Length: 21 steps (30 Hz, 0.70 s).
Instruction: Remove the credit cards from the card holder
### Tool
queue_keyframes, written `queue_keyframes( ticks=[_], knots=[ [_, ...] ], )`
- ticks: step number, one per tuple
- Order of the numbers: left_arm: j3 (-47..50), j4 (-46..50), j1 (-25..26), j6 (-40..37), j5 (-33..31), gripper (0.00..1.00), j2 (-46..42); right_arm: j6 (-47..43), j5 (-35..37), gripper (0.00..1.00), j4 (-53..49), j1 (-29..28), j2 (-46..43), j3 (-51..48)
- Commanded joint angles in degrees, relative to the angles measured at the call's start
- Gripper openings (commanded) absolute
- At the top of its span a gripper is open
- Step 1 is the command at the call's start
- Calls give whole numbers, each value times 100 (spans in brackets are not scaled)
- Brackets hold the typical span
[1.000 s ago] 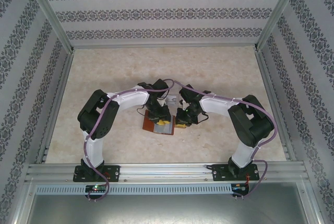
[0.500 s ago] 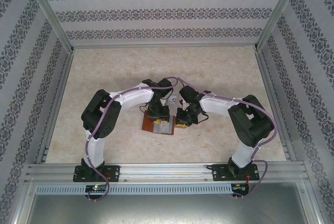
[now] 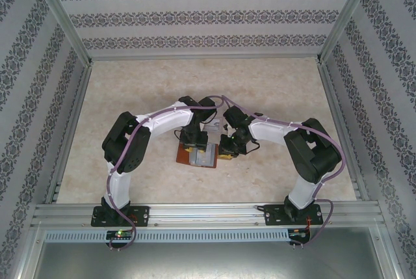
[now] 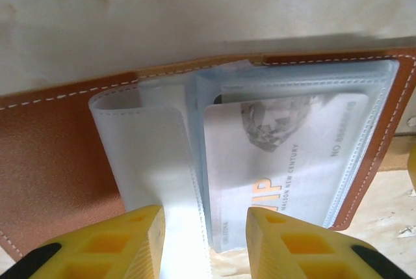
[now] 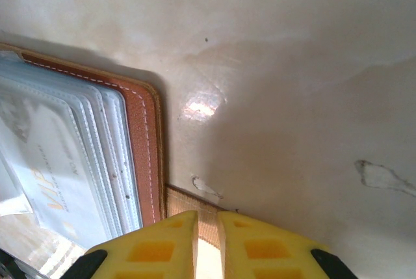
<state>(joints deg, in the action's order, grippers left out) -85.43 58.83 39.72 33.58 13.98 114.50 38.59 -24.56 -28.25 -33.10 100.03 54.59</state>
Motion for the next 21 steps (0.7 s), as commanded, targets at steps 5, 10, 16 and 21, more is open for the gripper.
queue_keyframes(
  ticks=[5,10,16,21],
  knots=[
    [-119,409,62,-142,-305,39,24,-140,108,18,-234,41,192,-11],
    [-108,485,62,-107,-510,37,-49,-156,109,18,-268,41,201,21],
    [-91,588,62,-104,-734,32,-136,-174,100,18,-295,45,201,43],
    [-70,656,62,-73,-912,21,-243,-194,129,18,-339,32,195,72]
  ],
)
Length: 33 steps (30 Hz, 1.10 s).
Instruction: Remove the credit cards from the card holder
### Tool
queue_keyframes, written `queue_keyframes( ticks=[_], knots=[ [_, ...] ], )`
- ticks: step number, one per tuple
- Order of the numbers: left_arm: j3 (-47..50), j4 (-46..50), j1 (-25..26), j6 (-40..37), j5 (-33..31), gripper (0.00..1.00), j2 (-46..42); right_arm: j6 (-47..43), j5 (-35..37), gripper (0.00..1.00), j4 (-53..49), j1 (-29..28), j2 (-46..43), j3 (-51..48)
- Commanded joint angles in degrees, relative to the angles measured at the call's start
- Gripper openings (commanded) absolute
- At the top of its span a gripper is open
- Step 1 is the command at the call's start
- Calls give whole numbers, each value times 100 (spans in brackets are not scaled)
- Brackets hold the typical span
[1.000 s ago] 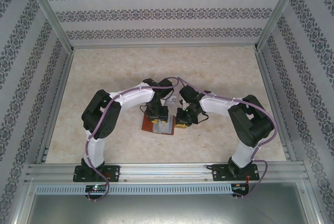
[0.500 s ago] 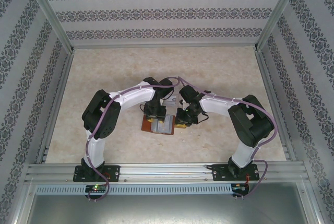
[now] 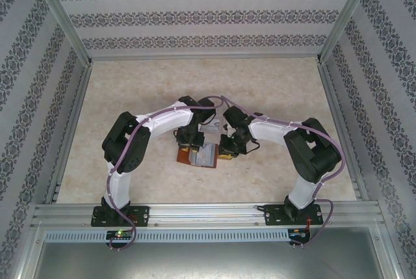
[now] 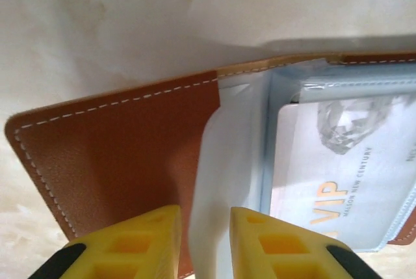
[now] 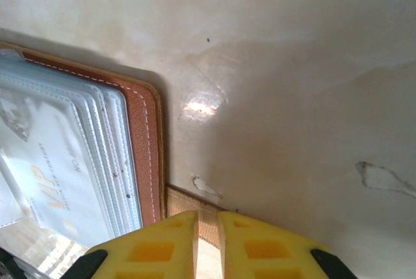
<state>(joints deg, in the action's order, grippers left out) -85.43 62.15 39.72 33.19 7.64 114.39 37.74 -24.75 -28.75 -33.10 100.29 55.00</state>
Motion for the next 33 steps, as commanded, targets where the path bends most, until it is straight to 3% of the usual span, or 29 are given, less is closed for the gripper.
queue_keyframes(
  ticks=[1,8,14,21,33],
  knots=[
    [-57,331,62,-32,-310,19,-257,-108,153,18,-298,35,175,37],
    [134,333,64,-49,-457,9,-279,-141,320,18,-435,6,241,104],
    [357,265,59,-23,-512,9,-231,-162,362,18,-465,-17,291,129],
    [554,173,62,-14,-574,13,-74,-150,375,18,-456,-38,299,124],
    [512,419,62,102,-1068,30,-290,-160,375,18,-475,-55,272,155]
  ],
)
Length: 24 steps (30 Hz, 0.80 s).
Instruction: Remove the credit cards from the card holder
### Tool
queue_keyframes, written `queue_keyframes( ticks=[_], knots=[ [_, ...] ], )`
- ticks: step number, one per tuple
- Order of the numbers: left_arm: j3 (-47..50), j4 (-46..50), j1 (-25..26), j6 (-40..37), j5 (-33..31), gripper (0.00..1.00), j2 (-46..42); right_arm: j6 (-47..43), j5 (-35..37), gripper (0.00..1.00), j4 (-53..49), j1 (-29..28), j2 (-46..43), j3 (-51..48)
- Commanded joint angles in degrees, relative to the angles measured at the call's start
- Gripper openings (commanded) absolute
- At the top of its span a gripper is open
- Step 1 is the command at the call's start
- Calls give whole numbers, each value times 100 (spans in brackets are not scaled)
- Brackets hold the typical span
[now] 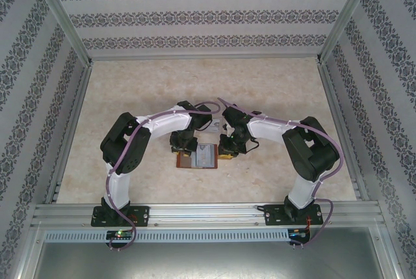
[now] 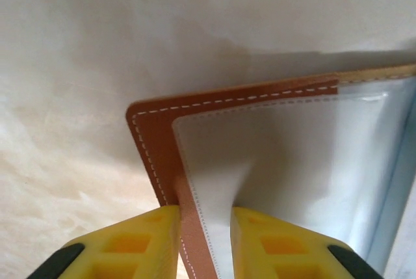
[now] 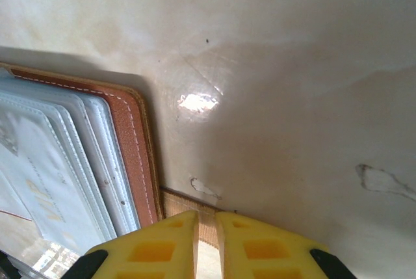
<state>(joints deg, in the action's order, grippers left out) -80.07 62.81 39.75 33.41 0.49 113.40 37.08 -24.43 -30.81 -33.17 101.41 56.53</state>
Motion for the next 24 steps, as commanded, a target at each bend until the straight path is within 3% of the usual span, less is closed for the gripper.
queue_keyframes(
  ticks=[1,16,21,24],
  knots=[
    [-55,391,59,78,-393,30,-220,-108,342,18,-277,-49,161,7],
    [-459,685,59,166,-695,29,-672,-118,333,18,-250,-58,117,-18],
    [-561,372,59,154,-203,29,-931,-112,322,18,-263,-57,119,22],
    [-466,-76,59,181,517,29,-971,-105,316,18,-279,-59,99,45]
  ],
)
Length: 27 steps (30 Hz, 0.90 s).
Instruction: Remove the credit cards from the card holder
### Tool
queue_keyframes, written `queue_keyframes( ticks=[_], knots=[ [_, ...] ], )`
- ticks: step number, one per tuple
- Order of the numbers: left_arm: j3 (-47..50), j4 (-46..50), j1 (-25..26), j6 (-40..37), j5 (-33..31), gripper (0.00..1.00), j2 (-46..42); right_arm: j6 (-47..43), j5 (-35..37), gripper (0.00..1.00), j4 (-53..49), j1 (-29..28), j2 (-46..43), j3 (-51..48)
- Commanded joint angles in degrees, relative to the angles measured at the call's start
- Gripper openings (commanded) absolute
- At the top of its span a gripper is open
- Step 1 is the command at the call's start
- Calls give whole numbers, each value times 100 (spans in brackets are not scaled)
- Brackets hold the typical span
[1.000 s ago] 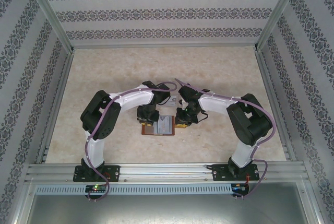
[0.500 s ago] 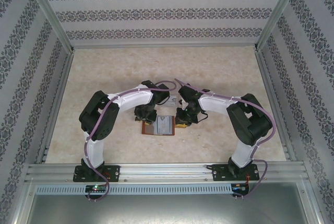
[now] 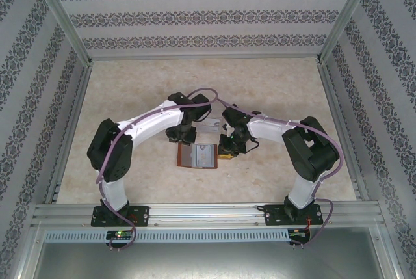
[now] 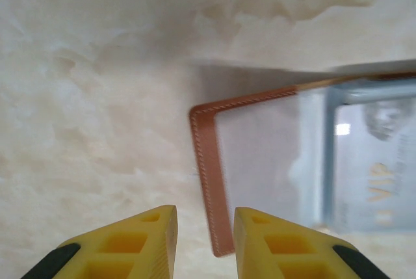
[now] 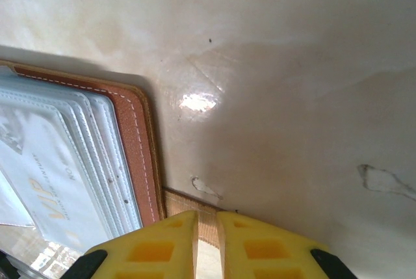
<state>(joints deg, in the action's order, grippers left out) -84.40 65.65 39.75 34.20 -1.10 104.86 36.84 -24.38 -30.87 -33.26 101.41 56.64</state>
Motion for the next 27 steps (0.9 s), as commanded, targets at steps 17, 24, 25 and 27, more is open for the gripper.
queue_keyframes(
  ticks=[17,24,25,27],
  knots=[
    [1713,-2759,-417,828,2515,24,-679,436,63,28,-36,-186,-601,122],
    [2273,-3464,-713,1084,3138,23,-783,559,63,44,-33,-455,-244,353],
    [2291,-3472,-716,1081,3159,23,-782,577,73,44,-33,-475,-181,374],
    [2312,-3480,-728,1075,3185,23,-767,604,129,46,-35,-539,-66,435]
  ],
)
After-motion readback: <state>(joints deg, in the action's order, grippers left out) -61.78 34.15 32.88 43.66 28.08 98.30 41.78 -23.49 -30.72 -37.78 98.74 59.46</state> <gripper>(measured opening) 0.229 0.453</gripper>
